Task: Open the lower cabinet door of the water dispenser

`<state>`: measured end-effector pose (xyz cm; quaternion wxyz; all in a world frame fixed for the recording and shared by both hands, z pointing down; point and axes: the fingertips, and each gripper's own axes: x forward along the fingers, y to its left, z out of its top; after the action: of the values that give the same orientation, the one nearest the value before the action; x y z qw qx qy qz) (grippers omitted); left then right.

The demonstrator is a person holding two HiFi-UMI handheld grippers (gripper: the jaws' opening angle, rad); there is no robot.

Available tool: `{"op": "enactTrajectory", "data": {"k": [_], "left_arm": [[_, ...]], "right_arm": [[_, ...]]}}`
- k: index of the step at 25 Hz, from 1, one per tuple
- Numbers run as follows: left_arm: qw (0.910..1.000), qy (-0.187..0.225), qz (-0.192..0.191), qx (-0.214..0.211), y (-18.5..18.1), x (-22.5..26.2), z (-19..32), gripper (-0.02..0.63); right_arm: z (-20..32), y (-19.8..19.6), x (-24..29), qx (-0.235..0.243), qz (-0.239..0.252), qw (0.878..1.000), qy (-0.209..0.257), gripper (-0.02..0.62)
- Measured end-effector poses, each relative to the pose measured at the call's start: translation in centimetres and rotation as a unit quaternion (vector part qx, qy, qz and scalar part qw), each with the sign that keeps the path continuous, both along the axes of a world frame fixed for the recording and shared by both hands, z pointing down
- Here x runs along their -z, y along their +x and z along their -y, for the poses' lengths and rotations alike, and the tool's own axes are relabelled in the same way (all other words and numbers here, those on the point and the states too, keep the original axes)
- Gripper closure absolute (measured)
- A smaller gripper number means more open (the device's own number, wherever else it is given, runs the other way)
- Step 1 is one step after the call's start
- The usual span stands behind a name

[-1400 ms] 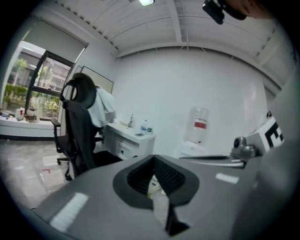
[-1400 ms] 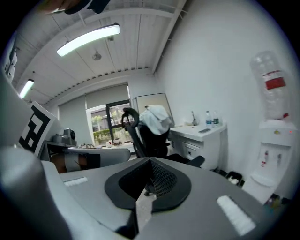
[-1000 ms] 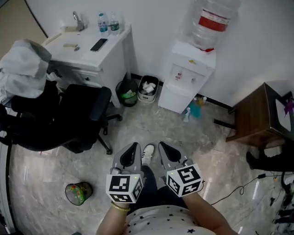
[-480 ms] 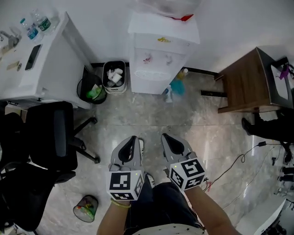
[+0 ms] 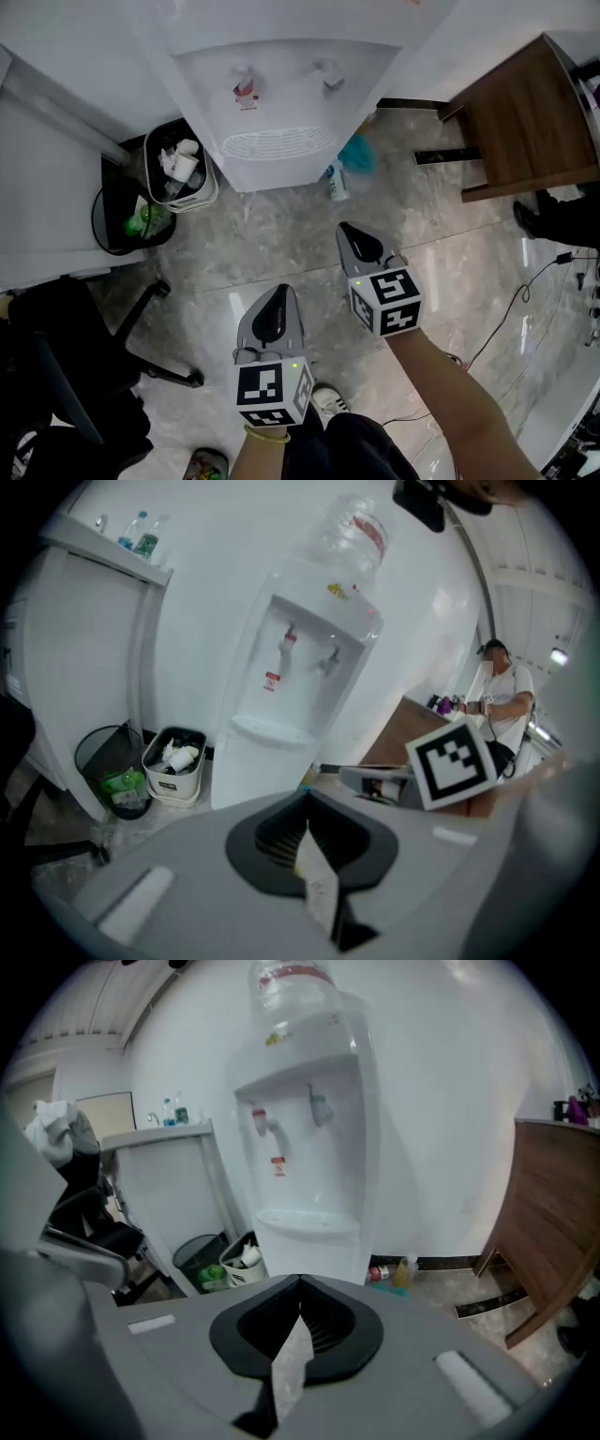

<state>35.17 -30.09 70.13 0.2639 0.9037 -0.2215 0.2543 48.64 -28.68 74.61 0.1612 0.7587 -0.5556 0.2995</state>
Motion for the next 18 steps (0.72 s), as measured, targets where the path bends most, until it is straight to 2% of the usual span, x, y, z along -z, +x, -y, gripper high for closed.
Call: {"op": "enactTrajectory", "data": {"k": [1, 3, 4, 7, 9, 13, 14, 18], "left_arm": [[1.0, 0.001, 0.004, -0.009, 0.5, -1.6, 0.3, 0.598], [0.9991, 0.011, 0.015, -0.037, 1.3, -4.5, 1.2, 0.598], [0.9982, 0.02, 0.023, -0.052, 1.7, -5.8, 1.7, 0.598], [0.9952, 0.038, 0.038, -0.082, 2.9, -8.5, 3.2, 0.598], [0.9942, 0.035, 0.041, -0.093, 3.7, -9.6, 3.7, 0.598], [0.9931, 0.024, 0.035, -0.11, 4.9, -10.2, 4.0, 0.598], [0.9932, 0.02, 0.032, -0.11, 5.1, -10.2, 4.2, 0.598], [0.9943, 0.003, 0.025, -0.104, 5.4, -10.3, 4.4, 0.598]], "right_arm": [[0.6, 1.4, -2.3, -0.001, -0.005, 1.0, -0.012, 0.6], [2.1, 4.3, -6.4, 0.001, -0.008, 0.999, -0.031, 0.512], [2.8, 5.7, -8.0, 0.0, -0.008, 0.999, -0.037, 0.502], [5.2, 9.6, -11.1, 0.0, -0.003, 0.999, -0.038, 0.405], [7.0, 11.4, -11.8, 0.007, -0.001, 0.999, -0.031, 0.355], [9.9, 14.0, -12.3, 0.028, -0.022, 0.999, -0.038, 0.295], [10.5, 14.2, -12.4, 0.034, -0.027, 0.998, -0.04, 0.263], [11.8, 14.0, -12.5, 0.045, -0.024, 0.998, -0.027, 0.224]]}}
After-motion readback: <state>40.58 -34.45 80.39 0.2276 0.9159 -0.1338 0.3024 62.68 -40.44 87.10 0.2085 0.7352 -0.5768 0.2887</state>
